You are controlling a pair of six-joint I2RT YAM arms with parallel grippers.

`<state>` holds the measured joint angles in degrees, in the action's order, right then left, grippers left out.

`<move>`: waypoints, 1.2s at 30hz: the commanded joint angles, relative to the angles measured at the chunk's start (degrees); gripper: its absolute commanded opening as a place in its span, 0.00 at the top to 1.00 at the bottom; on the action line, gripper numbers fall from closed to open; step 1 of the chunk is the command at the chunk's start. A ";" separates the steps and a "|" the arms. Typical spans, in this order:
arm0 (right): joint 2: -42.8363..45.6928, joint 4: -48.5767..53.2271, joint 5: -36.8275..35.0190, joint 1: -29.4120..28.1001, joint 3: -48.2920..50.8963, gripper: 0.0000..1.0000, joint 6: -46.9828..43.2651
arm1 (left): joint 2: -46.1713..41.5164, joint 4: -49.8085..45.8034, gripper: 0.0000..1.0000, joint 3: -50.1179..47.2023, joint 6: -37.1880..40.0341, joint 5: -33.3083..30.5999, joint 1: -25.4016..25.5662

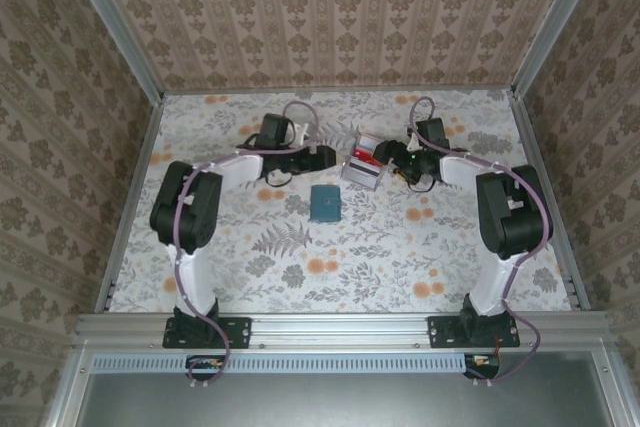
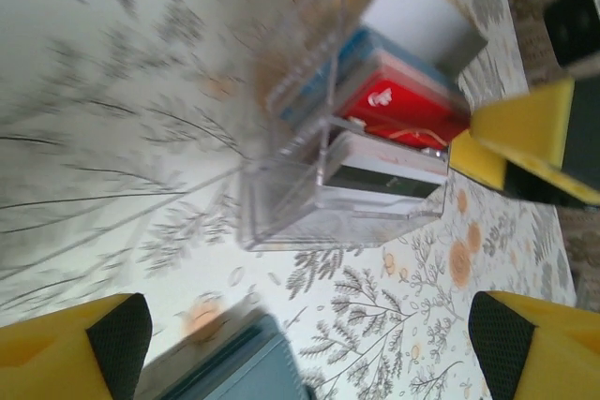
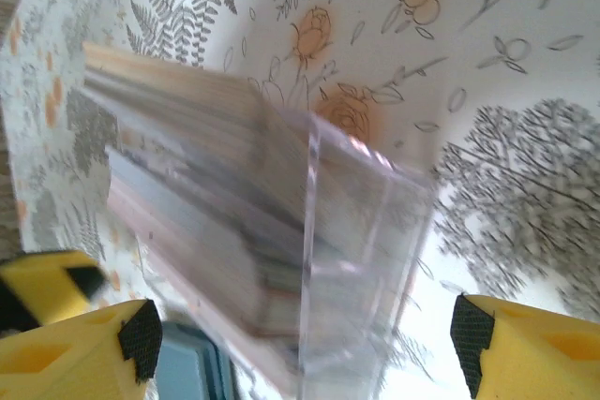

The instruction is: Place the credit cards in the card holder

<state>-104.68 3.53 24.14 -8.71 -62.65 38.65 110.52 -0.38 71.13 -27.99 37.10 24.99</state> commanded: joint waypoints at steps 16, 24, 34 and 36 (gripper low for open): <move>1.35 26.40 -16.93 -25.47 -11.60 0.37 -30.39 | -24.50 -18.15 0.08 -17.99 3.54 -26.50 -2.52; -5.96 26.77 -20.53 -29.14 -16.77 0.50 -33.51 | -29.16 -14.56 0.07 -24.72 -0.92 -30.42 -3.63; -11.97 29.81 -22.90 -30.74 -25.20 0.52 -33.91 | -29.17 -13.74 0.06 -24.77 -0.49 -29.91 -3.72; -12.80 30.30 -23.15 -30.84 -25.78 0.53 -33.66 | -29.18 -13.94 0.06 -24.47 -0.44 -30.25 -3.76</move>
<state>-115.92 30.33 2.94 -38.92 -86.59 5.72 81.89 -13.89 45.19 -28.34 7.62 21.43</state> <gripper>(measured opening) 0.474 0.942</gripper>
